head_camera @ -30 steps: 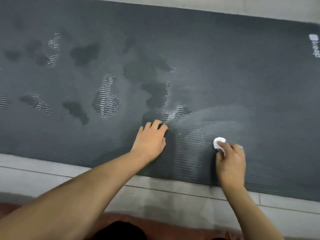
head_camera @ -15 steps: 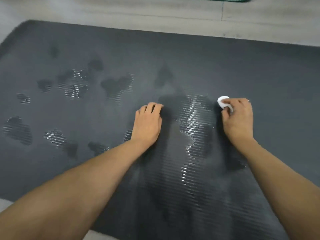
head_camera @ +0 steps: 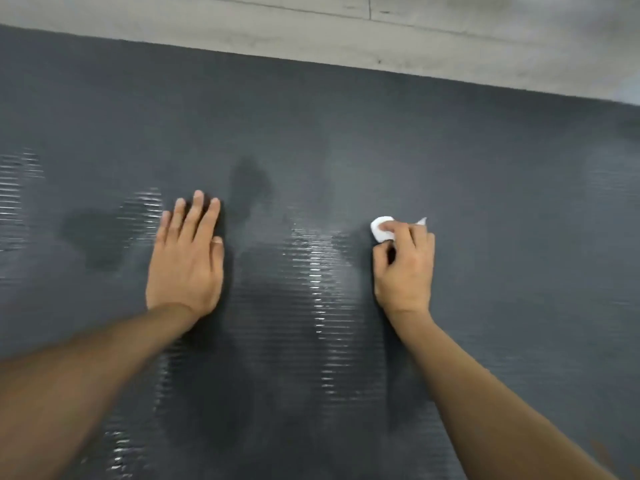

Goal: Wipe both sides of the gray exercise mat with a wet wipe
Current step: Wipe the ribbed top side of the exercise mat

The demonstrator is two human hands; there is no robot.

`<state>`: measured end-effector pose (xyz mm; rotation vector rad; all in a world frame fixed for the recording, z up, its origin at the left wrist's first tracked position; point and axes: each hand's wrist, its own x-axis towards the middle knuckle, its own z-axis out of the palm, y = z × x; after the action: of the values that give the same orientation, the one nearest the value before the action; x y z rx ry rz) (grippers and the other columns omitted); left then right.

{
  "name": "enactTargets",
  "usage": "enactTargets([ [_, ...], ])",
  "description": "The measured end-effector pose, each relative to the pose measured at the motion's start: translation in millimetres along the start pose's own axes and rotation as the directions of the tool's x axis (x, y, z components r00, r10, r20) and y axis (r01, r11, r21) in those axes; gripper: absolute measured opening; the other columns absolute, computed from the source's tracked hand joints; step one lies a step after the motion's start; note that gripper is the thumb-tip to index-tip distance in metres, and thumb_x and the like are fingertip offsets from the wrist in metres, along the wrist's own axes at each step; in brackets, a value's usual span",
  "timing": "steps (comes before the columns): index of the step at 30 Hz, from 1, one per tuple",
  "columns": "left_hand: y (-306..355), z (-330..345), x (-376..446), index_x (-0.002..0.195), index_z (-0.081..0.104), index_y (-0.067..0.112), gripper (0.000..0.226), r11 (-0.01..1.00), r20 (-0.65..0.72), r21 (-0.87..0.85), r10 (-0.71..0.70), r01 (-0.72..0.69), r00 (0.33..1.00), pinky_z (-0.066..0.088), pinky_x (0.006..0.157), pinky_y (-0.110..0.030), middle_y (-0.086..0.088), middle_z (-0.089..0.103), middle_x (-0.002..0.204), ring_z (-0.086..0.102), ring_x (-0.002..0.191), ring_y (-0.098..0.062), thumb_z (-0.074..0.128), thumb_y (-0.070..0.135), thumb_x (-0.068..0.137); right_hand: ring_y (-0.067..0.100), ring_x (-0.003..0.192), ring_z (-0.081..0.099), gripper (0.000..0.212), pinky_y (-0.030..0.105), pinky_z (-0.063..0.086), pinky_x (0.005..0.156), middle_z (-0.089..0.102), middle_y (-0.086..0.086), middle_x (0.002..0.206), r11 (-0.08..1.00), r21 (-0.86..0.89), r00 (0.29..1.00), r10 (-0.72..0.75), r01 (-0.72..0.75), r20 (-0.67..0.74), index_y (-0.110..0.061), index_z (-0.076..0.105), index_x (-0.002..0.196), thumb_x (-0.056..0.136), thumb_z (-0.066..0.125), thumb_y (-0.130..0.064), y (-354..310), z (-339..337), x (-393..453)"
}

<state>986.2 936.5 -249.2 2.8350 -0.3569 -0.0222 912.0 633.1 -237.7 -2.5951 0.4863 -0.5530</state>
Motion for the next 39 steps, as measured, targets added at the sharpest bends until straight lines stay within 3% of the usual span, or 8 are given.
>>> enactTargets([
  [9,-2,-7,0,0.162,0.022,0.017,0.060,0.997,0.039,0.070,-0.019,0.016,0.999,0.011,0.128,-0.047,-0.005,0.017,0.170,0.012,0.157,-0.027,0.023,0.031,0.104,0.024,0.089,0.046,0.029,0.040,0.045,0.084,0.057,0.002,0.100,1.000,-0.004,1.000,0.009,-0.009,0.014,-0.011,0.065,0.106,0.081,0.059,0.003,-1,7,3],
  [13,0,-4,-2,0.162,0.024,0.016,0.060,0.997,0.014,0.070,-0.014,0.013,1.000,0.012,0.128,-0.047,-0.006,0.019,0.169,0.012,0.157,-0.026,0.025,0.030,0.103,0.020,0.089,0.052,0.025,0.034,0.045,0.086,0.060,-0.005,0.098,0.994,0.112,1.000,0.002,-0.001,-0.017,-0.013,0.067,0.102,0.083,0.055,-0.001,-5,0,6],
  [18,2,-1,0,0.161,0.028,0.014,0.061,0.999,-0.016,0.047,-0.011,0.012,1.000,0.010,0.128,-0.047,-0.007,0.022,0.168,0.016,0.156,-0.030,0.025,0.030,0.102,0.020,0.101,0.055,0.024,0.017,0.037,0.092,0.062,-0.005,0.103,0.976,0.217,0.997,0.018,-0.002,-0.072,-0.016,0.069,0.104,0.088,0.054,-0.007,-26,24,116],
  [23,2,-5,0,0.161,0.027,0.016,0.060,0.998,0.004,0.063,-0.014,0.014,1.000,0.011,0.128,-0.048,-0.006,0.019,0.169,0.013,0.157,-0.028,0.025,0.030,0.103,0.029,0.101,0.057,0.029,0.012,0.029,0.086,0.066,0.006,0.110,0.996,0.090,0.996,-0.017,0.025,-0.088,-0.011,0.069,0.110,0.088,0.051,-0.008,-9,66,228],
  [27,0,-6,0,0.162,0.025,0.016,0.060,0.997,0.014,0.075,-0.028,0.026,1.000,0.014,0.127,-0.050,-0.006,0.018,0.170,0.013,0.157,-0.027,0.027,0.029,0.103,0.023,0.108,0.053,0.035,0.024,0.036,0.079,0.063,0.003,0.115,0.995,-0.060,0.997,0.079,-0.080,-0.008,-0.020,0.068,0.105,0.089,0.042,-0.003,-11,91,253],
  [30,1,-7,1,0.162,0.024,0.018,0.060,0.996,0.039,0.087,-0.028,0.024,0.999,0.015,0.127,-0.050,-0.005,0.017,0.170,0.013,0.157,-0.028,0.027,0.028,0.103,0.018,0.105,0.051,0.044,0.019,0.026,0.071,0.063,-0.004,0.110,0.966,-0.134,0.975,0.218,-0.223,-0.048,-0.029,0.066,0.096,0.086,0.036,0.002,-28,99,261],
  [35,-3,-5,3,0.163,0.022,0.019,0.062,0.995,0.054,0.100,-0.026,0.021,0.998,0.013,0.128,-0.049,-0.004,0.014,0.171,0.011,0.158,-0.027,0.027,0.029,0.101,0.016,0.110,0.053,0.045,0.023,0.039,0.091,0.066,-0.005,0.107,0.946,-0.070,0.946,0.308,-0.316,-0.099,-0.025,0.071,0.103,0.087,0.038,0.001,-47,107,263],
  [39,-2,-5,3,0.162,0.022,0.019,0.062,0.996,0.055,0.088,-0.023,0.018,0.998,0.013,0.128,-0.049,-0.004,0.015,0.170,0.011,0.158,-0.027,0.026,0.030,0.102,0.023,0.105,0.059,0.034,0.029,0.042,0.081,0.067,0.001,0.101,0.998,0.016,0.995,0.063,-0.065,0.082,-0.024,0.071,0.090,0.085,0.048,-0.001,-138,152,244],
])
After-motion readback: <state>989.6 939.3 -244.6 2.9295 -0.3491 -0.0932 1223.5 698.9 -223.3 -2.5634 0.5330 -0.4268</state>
